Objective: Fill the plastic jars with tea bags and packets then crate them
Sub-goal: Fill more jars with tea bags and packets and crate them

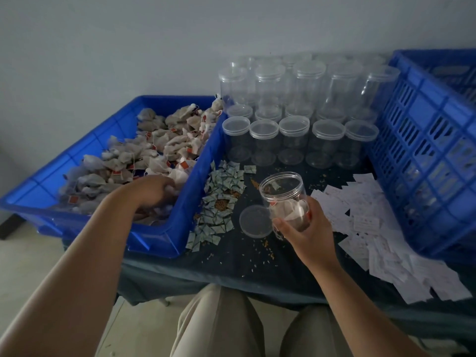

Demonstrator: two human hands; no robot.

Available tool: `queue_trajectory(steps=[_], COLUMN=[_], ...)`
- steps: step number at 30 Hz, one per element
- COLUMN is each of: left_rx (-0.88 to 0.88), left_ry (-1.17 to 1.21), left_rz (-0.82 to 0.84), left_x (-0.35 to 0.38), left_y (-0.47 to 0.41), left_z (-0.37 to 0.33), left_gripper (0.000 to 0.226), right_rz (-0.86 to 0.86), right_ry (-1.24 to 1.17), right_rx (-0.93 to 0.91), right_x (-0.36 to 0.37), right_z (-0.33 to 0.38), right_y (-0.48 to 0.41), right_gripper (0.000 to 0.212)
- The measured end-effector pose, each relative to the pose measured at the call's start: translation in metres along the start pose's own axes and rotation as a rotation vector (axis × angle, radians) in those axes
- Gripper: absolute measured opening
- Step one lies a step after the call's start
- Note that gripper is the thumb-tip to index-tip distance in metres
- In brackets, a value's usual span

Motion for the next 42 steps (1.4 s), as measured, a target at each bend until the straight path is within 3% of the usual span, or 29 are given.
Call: queue_trajectory(steps=[5,7,13,15,18,20,23,28,34,37,39,42], left_rx=[-0.001,0.016,0.024,0.054,-0.015,-0.065,-0.125,-0.117,0.232,0.332,0.356,0.38], left_ry=[0.432,0.486,0.562,0.515,0.244,0.105,0.086,0.361,0.901,0.897,0.825,0.782], left_rz=[-0.352,-0.419,-0.613,-0.598,-0.462,-0.354,-0.299,-0.428,-0.283,-0.273,-0.394,-0.57], left_x=[-0.032,-0.039,-0.073,-0.081,-0.084,-0.078,-0.071,-0.076,-0.081,-0.058,-0.042,-0.027], left_y=[0.004,0.011,0.03,0.028,0.018,0.011,0.008,0.023,0.057,0.056,0.054,0.055], left_z=[0.013,0.013,0.007,0.0,-0.005,-0.005,-0.001,-0.006,-0.094,-0.146,-0.172,-0.196], left_gripper=[0.038,0.046,0.039,0.038,0.08,0.09,0.098,0.086,0.045,0.03,0.015,0.019], right_rz=[0.013,0.011,0.016,0.018,0.017,0.018,0.005,-0.002,0.015,0.031,0.042,0.037], right_ry=[-0.009,-0.014,-0.017,-0.014,-0.016,-0.014,-0.022,-0.02,0.0,0.015,0.008,-0.026], right_rx=[0.008,0.011,0.009,-0.003,0.006,0.021,0.016,0.009,-0.013,-0.006,0.002,0.012], right_x=[0.002,0.001,0.002,0.002,0.002,0.002,0.0,0.0,0.001,0.002,0.003,0.002], right_z=[0.002,0.002,0.001,0.002,0.0,-0.002,0.0,0.001,0.003,0.002,0.001,0.002], right_y=[-0.001,0.0,0.0,-0.001,-0.001,-0.002,-0.001,-0.002,-0.001,-0.001,-0.001,0.0], right_gripper=[0.056,0.056,0.056,0.054,0.054,0.055,0.061,0.061,0.063,0.065,0.066,0.068])
Point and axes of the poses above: each hand's wrist, its own y-axis away from the middle knuckle, its own x-axis out of the palm, z = x × y, the point moved 8 cm from there along -y, towards the middle knuckle, and after that the axes turned 1 degree about x, right-handed, at the moved point
